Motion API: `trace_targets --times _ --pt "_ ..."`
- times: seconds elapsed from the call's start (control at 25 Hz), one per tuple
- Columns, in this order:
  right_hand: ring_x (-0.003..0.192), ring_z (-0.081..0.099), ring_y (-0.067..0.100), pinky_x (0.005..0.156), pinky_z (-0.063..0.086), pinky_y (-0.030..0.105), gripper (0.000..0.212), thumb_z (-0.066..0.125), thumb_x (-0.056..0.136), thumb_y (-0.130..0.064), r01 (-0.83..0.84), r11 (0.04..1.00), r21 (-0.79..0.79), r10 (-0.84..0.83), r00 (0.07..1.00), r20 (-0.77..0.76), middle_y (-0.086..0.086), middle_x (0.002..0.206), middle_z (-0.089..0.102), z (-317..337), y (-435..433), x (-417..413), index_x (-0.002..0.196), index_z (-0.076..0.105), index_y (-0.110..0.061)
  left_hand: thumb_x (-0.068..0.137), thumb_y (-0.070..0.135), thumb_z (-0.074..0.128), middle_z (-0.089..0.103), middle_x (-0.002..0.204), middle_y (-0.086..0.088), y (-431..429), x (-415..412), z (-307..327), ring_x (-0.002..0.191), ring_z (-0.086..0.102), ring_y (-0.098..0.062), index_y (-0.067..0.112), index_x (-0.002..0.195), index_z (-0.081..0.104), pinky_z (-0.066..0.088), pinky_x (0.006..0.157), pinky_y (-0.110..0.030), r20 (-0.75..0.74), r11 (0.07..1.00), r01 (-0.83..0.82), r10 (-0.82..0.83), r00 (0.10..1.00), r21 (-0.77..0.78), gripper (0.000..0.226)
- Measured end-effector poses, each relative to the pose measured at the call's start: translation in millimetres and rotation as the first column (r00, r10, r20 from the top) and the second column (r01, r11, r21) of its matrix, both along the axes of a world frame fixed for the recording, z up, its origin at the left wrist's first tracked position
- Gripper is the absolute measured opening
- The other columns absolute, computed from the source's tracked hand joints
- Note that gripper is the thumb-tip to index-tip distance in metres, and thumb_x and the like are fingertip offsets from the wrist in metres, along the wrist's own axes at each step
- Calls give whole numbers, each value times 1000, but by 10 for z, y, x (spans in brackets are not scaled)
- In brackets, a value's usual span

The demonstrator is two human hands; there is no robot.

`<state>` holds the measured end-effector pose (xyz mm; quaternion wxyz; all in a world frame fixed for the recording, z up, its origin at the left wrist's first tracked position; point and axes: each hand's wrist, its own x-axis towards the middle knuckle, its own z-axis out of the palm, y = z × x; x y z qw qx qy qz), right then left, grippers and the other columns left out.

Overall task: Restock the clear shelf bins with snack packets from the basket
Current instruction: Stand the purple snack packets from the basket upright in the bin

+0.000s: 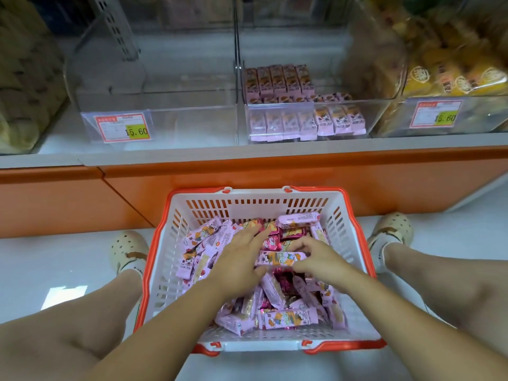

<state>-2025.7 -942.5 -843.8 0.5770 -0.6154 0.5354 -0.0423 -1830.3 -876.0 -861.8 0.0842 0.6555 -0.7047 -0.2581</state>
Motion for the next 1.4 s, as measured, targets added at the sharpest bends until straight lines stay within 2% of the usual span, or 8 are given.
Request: trace_targets --times 0.12,0.2,0.32,0.48,0.76,1.08,1.2,1.4 --pt "95 55 6 71 47 18 32 67 80 -2 -43 999 25 40 994 98 -3 120 56 195 -93 -30 100 64 -28 91 36 63 35 152 5 -80 -41 168 138 33 -16 32 149 30 31 112 -33 -209 983 27 12 978 180 67" --pt "108 59 16 89 52 31 39 70 80 0 70 996 58 -81 973 214 1 126 55 203 -144 -36 110 63 -24 89 35 66 51 140 6 -61 -52 211 125 49 -16 29 142 44 39 102 -28 -308 970 7 71 949 244 57" --pt "94 70 24 81 56 33 43 68 82 5 286 906 311 -399 822 406 9 110 62 186 -118 26 116 52 -16 83 47 69 58 128 3 -2 -83 227 107 56 -15 27 139 44 47 91 -29 -270 971 -126 180 946 204 65" --pt "78 70 18 72 59 33 31 66 87 -5 318 904 286 -412 830 376 8 93 66 165 -26 121 114 50 -4 79 46 73 52 98 7 10 -165 293 77 51 -7 31 143 33 42 67 -22 -332 963 -173 235 914 206 77" --pt "93 64 17 66 55 24 38 62 92 -11 336 907 256 -413 829 376 3 109 62 177 -48 72 129 54 -9 74 25 82 58 104 -6 9 -164 357 85 68 -22 54 144 18 54 89 -42 -575 928 -127 321 752 352 99" --pt "92 66 17 64 56 25 37 59 94 -13 305 908 289 -402 829 389 5 113 65 187 -23 82 131 54 -15 76 19 81 57 89 5 18 -185 419 73 64 -9 54 143 19 54 78 -33 -628 915 -125 359 690 384 98" --pt "103 68 24 77 57 35 46 65 90 -14 241 933 266 -334 854 399 9 119 66 209 -17 83 134 54 -21 77 13 79 57 79 12 0 -202 547 63 61 -3 55 138 23 48 63 -21 -675 932 -136 340 655 337 93" --pt "92 70 9 82 55 26 46 67 86 -5 325 946 -10 -281 833 476 -10 95 74 764 -203 146 124 60 -29 79 31 77 61 92 13 -279 -63 1147 68 63 -5 60 136 23 53 71 -23 -565 987 -119 161 809 110 84"
